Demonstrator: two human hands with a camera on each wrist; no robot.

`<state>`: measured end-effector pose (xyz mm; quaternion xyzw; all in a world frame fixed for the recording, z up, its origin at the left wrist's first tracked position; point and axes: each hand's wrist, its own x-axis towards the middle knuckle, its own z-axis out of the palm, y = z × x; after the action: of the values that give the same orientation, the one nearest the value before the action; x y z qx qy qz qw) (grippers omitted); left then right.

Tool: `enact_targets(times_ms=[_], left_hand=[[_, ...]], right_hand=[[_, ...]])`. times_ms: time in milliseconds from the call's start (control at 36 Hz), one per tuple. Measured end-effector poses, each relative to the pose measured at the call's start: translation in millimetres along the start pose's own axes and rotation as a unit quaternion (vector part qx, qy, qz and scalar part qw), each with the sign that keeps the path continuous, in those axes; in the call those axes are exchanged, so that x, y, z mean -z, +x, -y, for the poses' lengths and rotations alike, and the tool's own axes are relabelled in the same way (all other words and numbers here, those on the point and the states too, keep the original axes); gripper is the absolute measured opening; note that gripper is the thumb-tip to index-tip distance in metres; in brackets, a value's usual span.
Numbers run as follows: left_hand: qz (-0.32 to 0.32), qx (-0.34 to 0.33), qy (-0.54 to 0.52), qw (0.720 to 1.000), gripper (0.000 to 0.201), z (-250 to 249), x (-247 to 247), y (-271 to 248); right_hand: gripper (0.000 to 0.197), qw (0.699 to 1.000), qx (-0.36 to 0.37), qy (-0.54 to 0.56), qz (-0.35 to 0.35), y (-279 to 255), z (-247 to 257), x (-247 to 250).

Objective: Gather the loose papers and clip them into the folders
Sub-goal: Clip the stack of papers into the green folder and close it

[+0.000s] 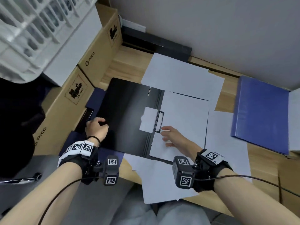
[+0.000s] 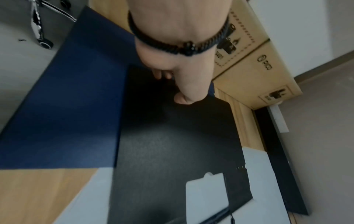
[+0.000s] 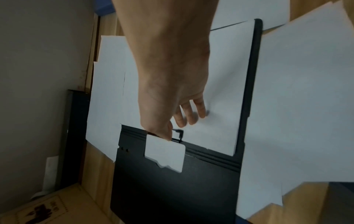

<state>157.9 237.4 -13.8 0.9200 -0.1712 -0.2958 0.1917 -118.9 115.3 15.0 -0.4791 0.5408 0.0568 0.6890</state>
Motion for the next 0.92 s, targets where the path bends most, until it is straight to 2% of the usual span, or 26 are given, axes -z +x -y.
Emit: enact_targets(times_ms=[222,306,389,500,611,694,833,917], left_hand=[[0.046,0.018,-0.055,0.997,0.041,10.6,16.9,13.4],[0.042,0.011,-0.085,0.995,0.044,8.4,25.1,16.6],[0.023,-0.029,-0.126,0.991,0.035,-3.8,39.9,13.9],[0.016,-0.099,-0.192,0.976,0.037,-34.8,66.0,7.6],[0.119,-0.195,-0.195,0.954,0.041,-66.6,91.2,-13.5],[0.218,-0.248,-0.213,0.919,0.043,-88.1,101.0,-32.7],[0.382,-0.275,-0.231,0.851,0.043,-124.5,88.4,-66.5],[0.472,-0.269,-0.221,0.81,0.055,-141.8,68.1,-83.6]], right_hand=[[0.032,0.998,0.002,0.057,-0.034,-1.9,-4.9,-19.3],[0.032,0.997,0.002,0.059,-0.041,-2.2,-5.1,-23.3],[0.029,0.996,0.009,0.064,-0.054,-1.4,-1.3,-25.7],[0.022,0.991,0.03,0.091,-0.093,-3.7,13.0,-19.9],[0.027,0.991,0.061,0.103,-0.066,-16.8,37.5,-16.4],[0.03,0.99,0.087,0.11,-0.033,-31.2,56.3,-18.9],[0.039,0.984,0.129,0.125,-0.002,-60.6,70.8,-16.2],[0.044,0.975,0.172,0.14,-0.02,-75.2,68.6,-7.9]])
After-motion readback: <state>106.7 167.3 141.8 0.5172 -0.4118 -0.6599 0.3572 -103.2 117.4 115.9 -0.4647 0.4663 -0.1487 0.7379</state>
